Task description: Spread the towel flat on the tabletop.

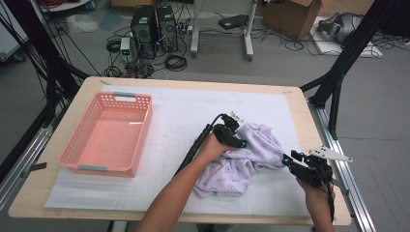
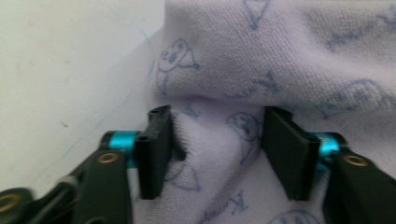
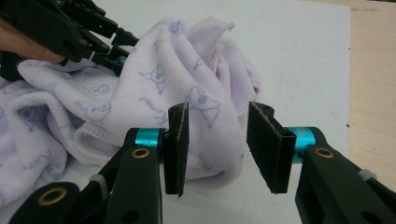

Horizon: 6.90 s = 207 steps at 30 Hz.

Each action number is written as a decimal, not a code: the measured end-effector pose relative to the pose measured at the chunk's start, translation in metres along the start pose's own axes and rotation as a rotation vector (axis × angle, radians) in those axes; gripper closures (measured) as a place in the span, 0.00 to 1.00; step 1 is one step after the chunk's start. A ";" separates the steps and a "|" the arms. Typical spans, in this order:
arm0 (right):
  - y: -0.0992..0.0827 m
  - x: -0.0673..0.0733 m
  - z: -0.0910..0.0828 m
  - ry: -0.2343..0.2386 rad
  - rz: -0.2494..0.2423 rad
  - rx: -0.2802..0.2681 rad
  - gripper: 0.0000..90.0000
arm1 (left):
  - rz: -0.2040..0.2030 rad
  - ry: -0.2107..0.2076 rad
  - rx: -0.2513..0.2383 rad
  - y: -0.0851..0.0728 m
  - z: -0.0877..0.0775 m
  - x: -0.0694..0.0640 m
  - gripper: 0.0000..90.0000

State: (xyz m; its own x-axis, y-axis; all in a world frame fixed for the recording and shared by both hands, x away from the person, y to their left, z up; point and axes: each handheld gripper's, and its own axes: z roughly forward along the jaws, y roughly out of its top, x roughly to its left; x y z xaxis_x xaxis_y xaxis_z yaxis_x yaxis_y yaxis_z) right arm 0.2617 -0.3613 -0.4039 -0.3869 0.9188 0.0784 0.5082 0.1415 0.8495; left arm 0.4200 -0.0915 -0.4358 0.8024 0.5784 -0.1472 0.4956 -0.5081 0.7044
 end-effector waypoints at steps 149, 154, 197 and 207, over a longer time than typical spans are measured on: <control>0.010 0.046 0.095 0.157 -0.101 0.144 0.92 | -0.340 0.161 -0.352 -0.119 -0.128 0.026 0.88; 0.013 0.029 0.079 -0.022 -0.050 0.042 0.92 | -0.382 0.250 -0.368 -0.120 -0.126 0.040 0.88; -0.015 0.058 0.069 0.019 -0.177 0.164 0.86 | -0.013 0.047 -0.161 -0.147 -0.125 -0.010 0.82; -0.014 0.033 0.056 0.050 -0.065 0.130 0.94 | -0.150 0.008 -0.265 -0.154 -0.149 0.011 0.85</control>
State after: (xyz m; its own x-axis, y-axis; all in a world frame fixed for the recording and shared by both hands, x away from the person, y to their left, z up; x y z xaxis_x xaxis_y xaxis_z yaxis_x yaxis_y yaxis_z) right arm 0.2846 -0.3120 -0.4419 -0.4582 0.8872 0.0543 0.5748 0.2491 0.7794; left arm 0.3027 0.0887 -0.4425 0.7239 0.6397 -0.2583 0.5032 -0.2336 0.8320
